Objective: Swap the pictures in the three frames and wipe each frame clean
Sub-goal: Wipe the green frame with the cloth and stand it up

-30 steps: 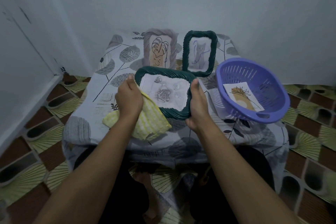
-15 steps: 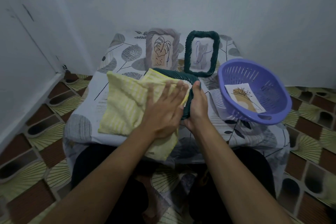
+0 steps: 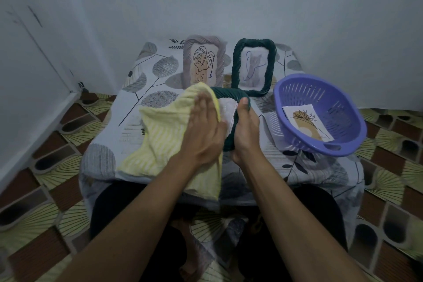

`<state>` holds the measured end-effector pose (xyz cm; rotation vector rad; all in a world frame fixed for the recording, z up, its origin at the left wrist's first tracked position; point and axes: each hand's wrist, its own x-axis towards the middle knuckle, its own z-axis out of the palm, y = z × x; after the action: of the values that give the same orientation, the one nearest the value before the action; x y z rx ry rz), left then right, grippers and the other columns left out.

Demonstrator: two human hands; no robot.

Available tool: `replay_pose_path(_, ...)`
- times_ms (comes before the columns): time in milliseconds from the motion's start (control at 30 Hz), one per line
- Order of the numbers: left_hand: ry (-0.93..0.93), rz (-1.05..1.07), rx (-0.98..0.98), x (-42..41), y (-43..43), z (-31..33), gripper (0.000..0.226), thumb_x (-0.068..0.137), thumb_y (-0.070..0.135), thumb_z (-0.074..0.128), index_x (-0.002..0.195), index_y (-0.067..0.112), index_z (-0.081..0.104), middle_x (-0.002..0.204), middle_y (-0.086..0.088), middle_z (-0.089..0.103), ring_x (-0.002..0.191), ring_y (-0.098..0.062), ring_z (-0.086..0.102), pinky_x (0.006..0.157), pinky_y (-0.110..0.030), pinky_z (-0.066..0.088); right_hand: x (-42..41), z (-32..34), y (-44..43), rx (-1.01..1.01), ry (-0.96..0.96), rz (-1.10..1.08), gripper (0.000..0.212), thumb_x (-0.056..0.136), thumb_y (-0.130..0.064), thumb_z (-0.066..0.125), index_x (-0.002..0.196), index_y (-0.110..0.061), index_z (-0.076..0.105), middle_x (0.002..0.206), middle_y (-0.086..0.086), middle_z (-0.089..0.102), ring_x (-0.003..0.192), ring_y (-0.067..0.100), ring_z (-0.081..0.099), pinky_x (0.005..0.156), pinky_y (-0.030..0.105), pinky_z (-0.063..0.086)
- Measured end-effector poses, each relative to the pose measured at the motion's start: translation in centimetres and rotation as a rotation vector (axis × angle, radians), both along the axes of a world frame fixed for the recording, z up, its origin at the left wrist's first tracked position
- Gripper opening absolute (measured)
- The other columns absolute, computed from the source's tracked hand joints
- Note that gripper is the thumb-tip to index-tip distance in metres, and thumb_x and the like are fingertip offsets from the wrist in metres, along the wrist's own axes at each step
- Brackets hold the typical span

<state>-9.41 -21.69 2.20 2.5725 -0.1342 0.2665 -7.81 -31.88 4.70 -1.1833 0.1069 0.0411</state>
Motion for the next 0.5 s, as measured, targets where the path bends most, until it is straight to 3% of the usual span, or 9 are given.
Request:
replay_pose_path(67,-0.086,-0.221,-0.024,-1.2,-0.2,-0.4,0.068,0.094,0.041,0.005,0.151,0.009,-0.011,0.163,-0.008,-0.013,0.152,-0.019,-0.015,0.124,-0.035,-0.007,0.5,0.1,-0.3,-0.038,-0.002,-0.031,0.035,0.105,-0.042,0.043,0.090,-0.017,0.062,0.081,-0.001,0.066,0.087,0.022,0.065,0.081,0.043,0.054)
replay_pose_path(167,-0.206,-0.372,0.089,-2.2,1.0,-1.4,0.058,0.101,0.034,0.013,0.157,0.025,0.003,0.166,0.005,0.001,0.153,-0.011,-0.005,0.123,-0.036,0.001,0.8,0.3,-1.1,0.037,0.035,-0.035,0.034,0.106,-0.041,0.042,0.101,-0.016,0.064,0.100,0.005,0.072,0.103,0.026,0.069,0.092,0.047,0.056)
replay_pose_path(300,-0.166,-0.089,0.284,-1.0,3.7,-2.1,0.054,0.099,0.051,0.000,0.152,0.047,-0.010,0.162,0.020,-0.011,0.153,-0.016,-0.009,0.119,-0.054,0.004,0.4,0.2,-1.4,0.157,0.034,0.011,0.038,0.108,-0.035,0.037,0.113,-0.008,0.063,0.114,0.018,0.071,0.107,0.035,0.068,0.094,0.053,0.055)
replay_pose_path(400,-0.030,0.152,0.177,0.6,5.7,-1.2,0.054,0.097,0.059,-0.002,0.147,0.050,-0.022,0.158,0.018,-0.029,0.150,-0.024,-0.022,0.117,-0.059,-0.011,-0.2,-0.1,-1.2,0.152,0.045,0.044,0.041,0.108,-0.036,0.037,0.122,-0.005,0.061,0.115,0.015,0.072,0.108,0.033,0.069,0.091,0.050,0.057)
replay_pose_path(500,-0.022,0.272,0.032,1.7,6.3,0.4,0.059,0.104,0.052,0.011,0.156,0.037,-0.014,0.166,0.004,-0.018,0.153,-0.027,-0.013,0.119,-0.056,-0.005,-0.6,0.1,-0.7,0.130,0.041,0.090,0.047,0.107,-0.037,0.037,0.132,-0.002,0.055,0.121,0.017,0.070,0.108,0.031,0.069,0.089,0.048,0.059)
